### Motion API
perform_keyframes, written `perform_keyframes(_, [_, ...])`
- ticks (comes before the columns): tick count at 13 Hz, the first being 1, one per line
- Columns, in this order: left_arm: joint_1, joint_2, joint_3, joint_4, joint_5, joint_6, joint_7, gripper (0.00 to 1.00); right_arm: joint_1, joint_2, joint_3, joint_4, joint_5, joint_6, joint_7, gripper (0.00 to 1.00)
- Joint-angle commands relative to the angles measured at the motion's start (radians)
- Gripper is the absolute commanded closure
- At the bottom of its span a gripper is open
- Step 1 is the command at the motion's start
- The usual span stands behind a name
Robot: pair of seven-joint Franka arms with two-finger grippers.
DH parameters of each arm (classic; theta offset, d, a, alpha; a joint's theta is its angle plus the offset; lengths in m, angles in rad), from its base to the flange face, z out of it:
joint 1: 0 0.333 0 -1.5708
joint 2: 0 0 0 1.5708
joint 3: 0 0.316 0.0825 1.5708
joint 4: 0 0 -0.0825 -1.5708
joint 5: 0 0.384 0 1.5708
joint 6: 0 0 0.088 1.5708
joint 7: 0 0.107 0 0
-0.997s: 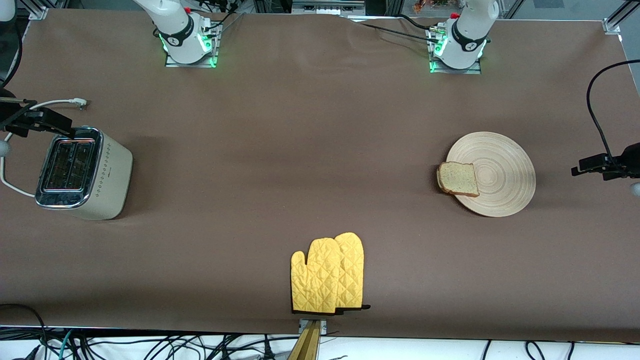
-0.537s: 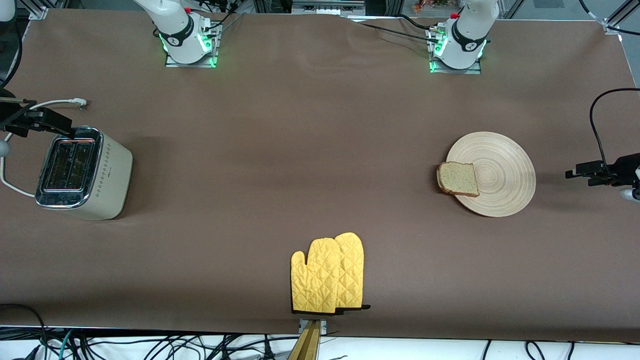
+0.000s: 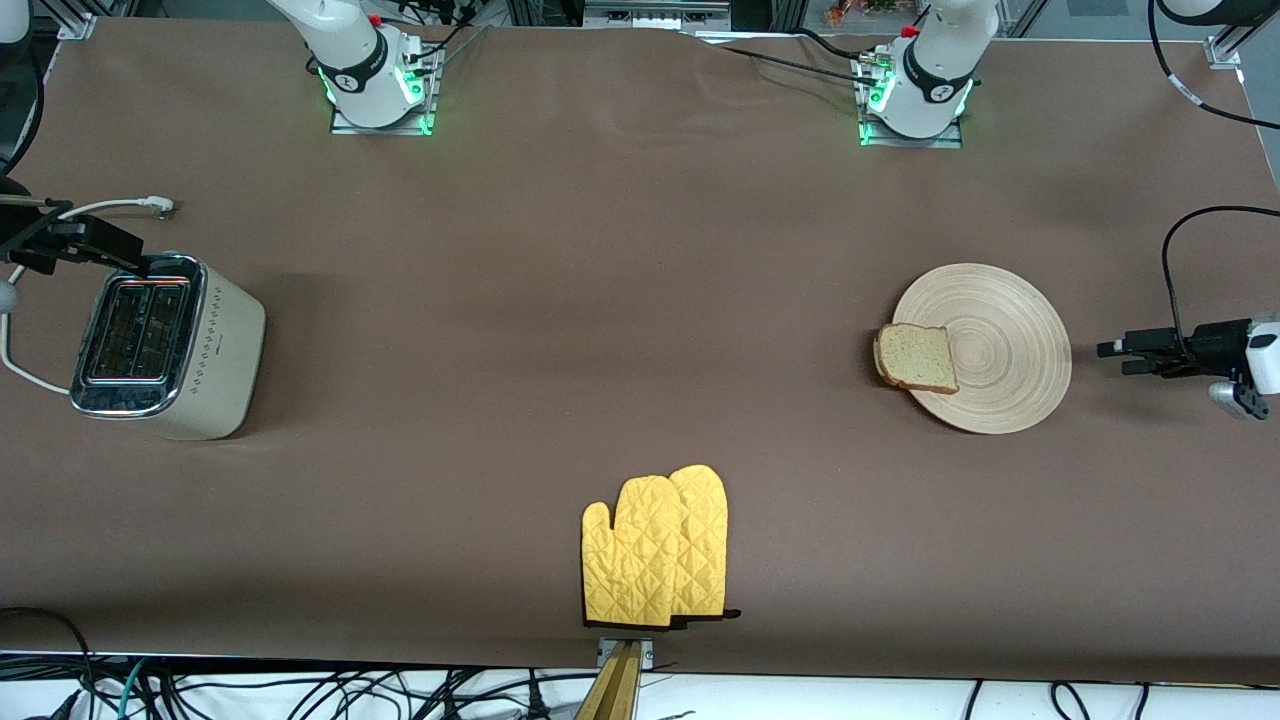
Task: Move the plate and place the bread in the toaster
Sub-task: 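Move the left gripper toward the rim of the wooden plate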
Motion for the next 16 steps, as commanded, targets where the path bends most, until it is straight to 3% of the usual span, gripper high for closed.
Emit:
perform_keyframes(1, [0.026,0.037,0.002,0.037,-0.068,-0.088,0.057,0.00,-0.009,-0.008,0.002,-0.006,0.007,0.005,-0.003,0.00])
perform_keyframes(16, [0.042,0.146,0.038,0.060,-0.180,-0.179,0.212,0.00,-0.009,-0.006,0.002,-0.007,0.008,0.005,-0.003,0.00])
